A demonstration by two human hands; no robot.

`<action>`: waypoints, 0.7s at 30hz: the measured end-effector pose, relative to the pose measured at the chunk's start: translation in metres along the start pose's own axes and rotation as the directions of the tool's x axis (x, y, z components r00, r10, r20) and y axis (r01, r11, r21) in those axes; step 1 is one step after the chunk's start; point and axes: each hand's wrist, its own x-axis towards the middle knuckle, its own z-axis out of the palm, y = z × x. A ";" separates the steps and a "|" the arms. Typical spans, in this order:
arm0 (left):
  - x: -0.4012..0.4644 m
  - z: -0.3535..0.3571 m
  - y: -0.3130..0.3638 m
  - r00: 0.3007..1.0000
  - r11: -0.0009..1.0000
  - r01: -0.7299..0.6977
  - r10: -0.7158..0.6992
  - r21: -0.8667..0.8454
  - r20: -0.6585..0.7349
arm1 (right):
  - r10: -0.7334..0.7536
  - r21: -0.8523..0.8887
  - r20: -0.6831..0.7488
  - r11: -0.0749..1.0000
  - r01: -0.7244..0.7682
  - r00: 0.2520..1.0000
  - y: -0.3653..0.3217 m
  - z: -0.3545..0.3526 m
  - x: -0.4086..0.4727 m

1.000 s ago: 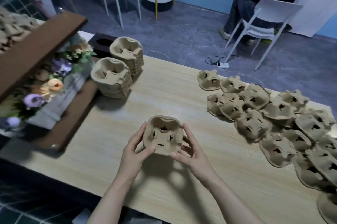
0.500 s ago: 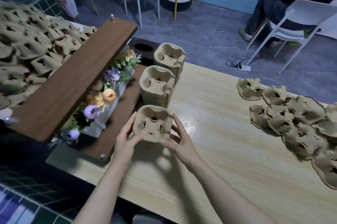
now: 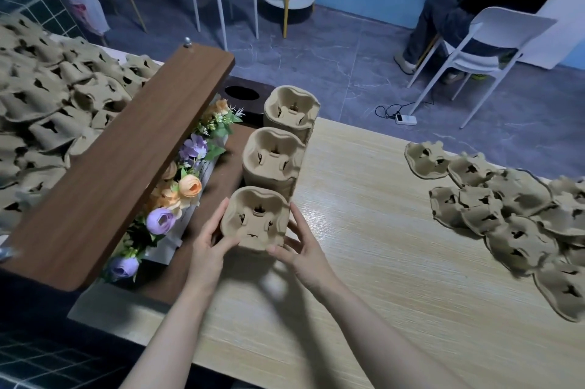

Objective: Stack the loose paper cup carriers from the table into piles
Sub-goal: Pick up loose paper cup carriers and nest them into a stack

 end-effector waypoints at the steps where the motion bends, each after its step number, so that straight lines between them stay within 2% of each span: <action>1: 0.000 0.000 0.001 1.000 1.000 0.000 0.000 0.013 0.004 | 0.002 -0.007 -0.005 1.000 -0.002 1.000 0.001 -0.001 0.000; 6: -0.008 0.002 0.005 0.999 0.994 -0.002 0.006 0.105 -0.035 | 0.014 -0.041 -0.023 0.999 -0.015 1.000 0.001 -0.005 -0.002; 11: -0.013 0.015 0.008 0.984 0.922 -0.060 0.119 0.382 -0.133 | -0.001 -0.074 -0.035 0.997 -0.002 0.999 -0.003 -0.013 -0.009; 16: -0.021 0.033 0.008 0.953 0.744 -0.171 0.291 0.645 -0.083 | -0.025 -0.107 -0.126 0.994 0.011 0.992 0.001 -0.034 -0.023; 19: -0.029 0.052 0.011 0.877 0.537 -0.305 0.479 0.786 0.013 | -0.023 -0.070 -0.210 0.997 0.009 0.977 0.001 -0.058 -0.039; 21: -0.035 0.068 0.010 0.850 0.477 -0.377 0.518 0.794 0.092 | -0.019 -0.037 -0.277 0.999 0.009 0.961 0.002 -0.078 -0.053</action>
